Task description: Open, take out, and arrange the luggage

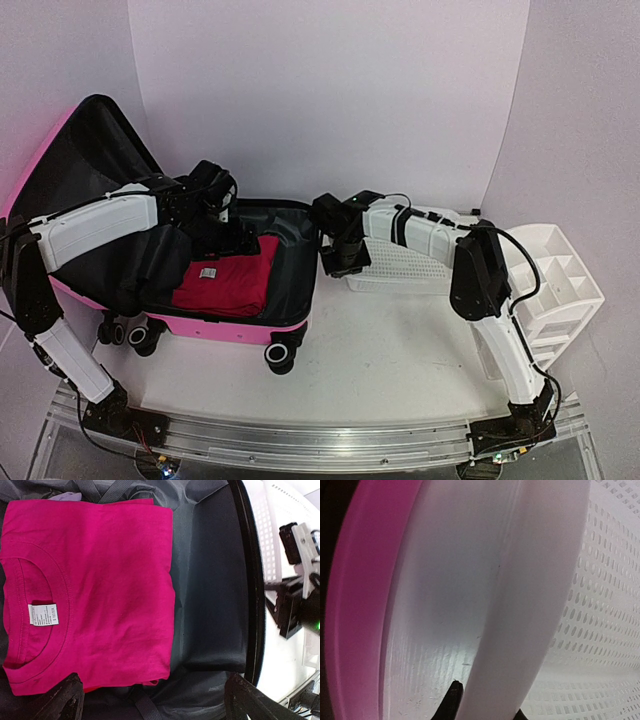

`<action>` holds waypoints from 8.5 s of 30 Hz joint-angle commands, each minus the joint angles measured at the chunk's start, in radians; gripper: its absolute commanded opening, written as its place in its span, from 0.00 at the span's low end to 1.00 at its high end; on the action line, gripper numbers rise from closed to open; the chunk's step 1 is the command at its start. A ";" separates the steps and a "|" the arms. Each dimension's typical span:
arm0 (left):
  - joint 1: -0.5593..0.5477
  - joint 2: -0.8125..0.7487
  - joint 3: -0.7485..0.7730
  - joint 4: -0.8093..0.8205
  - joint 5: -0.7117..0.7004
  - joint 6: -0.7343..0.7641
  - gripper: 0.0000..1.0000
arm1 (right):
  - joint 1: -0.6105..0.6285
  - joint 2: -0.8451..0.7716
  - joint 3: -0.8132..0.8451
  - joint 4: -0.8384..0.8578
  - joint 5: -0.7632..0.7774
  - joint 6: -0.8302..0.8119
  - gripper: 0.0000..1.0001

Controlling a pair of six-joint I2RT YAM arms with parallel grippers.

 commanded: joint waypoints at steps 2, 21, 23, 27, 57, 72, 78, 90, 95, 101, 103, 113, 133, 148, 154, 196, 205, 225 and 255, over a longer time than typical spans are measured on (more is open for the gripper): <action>0.006 -0.002 0.010 0.002 -0.012 0.012 0.97 | 0.073 0.021 0.031 0.103 -0.133 0.267 0.12; -0.030 0.305 0.272 -0.064 -0.139 0.195 0.86 | 0.045 -0.375 -0.288 0.122 -0.187 -0.045 0.80; -0.039 0.356 0.332 -0.070 -0.193 0.223 0.84 | 0.022 -0.412 -0.322 0.122 -0.217 -0.057 0.82; -0.052 0.472 0.459 -0.097 -0.283 0.287 0.77 | 0.004 -0.445 -0.360 0.145 -0.251 -0.072 0.83; -0.055 0.825 0.861 -0.137 -0.468 0.450 0.29 | -0.029 -0.457 -0.409 0.201 -0.300 -0.039 0.84; -0.048 0.680 0.795 -0.096 -0.323 0.397 0.00 | -0.089 -0.392 -0.302 0.336 -0.473 0.234 0.81; -0.048 0.581 0.698 -0.042 -0.253 0.383 0.00 | -0.110 -0.293 -0.209 0.407 -0.572 0.385 0.79; -0.048 0.456 0.571 0.011 -0.118 0.366 0.00 | -0.135 -0.146 -0.038 0.486 -0.599 0.576 0.78; -0.048 0.416 0.524 0.037 -0.076 0.359 0.00 | -0.137 -0.072 0.057 0.493 -0.647 0.598 0.78; -0.048 0.387 0.477 0.060 -0.022 0.355 0.00 | -0.123 0.022 0.185 0.499 -0.667 0.618 0.77; -0.049 0.375 0.462 0.065 -0.010 0.356 0.00 | -0.113 0.061 0.231 0.501 -0.679 0.626 0.77; -0.055 0.305 0.380 0.100 0.041 0.386 0.00 | -0.064 0.196 0.350 0.531 -0.719 0.724 0.81; -0.107 0.266 0.309 0.144 0.107 0.431 0.00 | -0.040 0.310 0.430 0.595 -0.812 0.748 0.70; -0.140 0.227 0.262 0.153 0.114 0.427 0.00 | -0.046 0.327 0.410 0.663 -0.833 0.732 0.53; -0.144 0.224 0.254 0.158 0.115 0.423 0.00 | -0.047 0.337 0.411 0.679 -0.814 0.726 0.41; -0.101 -0.218 -0.055 0.198 0.105 0.406 0.58 | -0.077 -0.233 -0.151 0.547 -0.347 0.331 0.00; -0.101 -0.210 -0.050 0.208 0.118 0.393 0.57 | -0.140 -0.369 -0.377 0.637 -0.233 0.289 0.00; -0.101 -0.186 -0.016 0.206 0.146 0.382 0.56 | -0.282 -0.499 -0.797 0.940 -0.133 0.302 0.00; -0.101 -0.214 -0.028 0.207 0.142 0.366 0.55 | -0.411 -0.523 -1.038 1.066 -0.143 0.190 0.00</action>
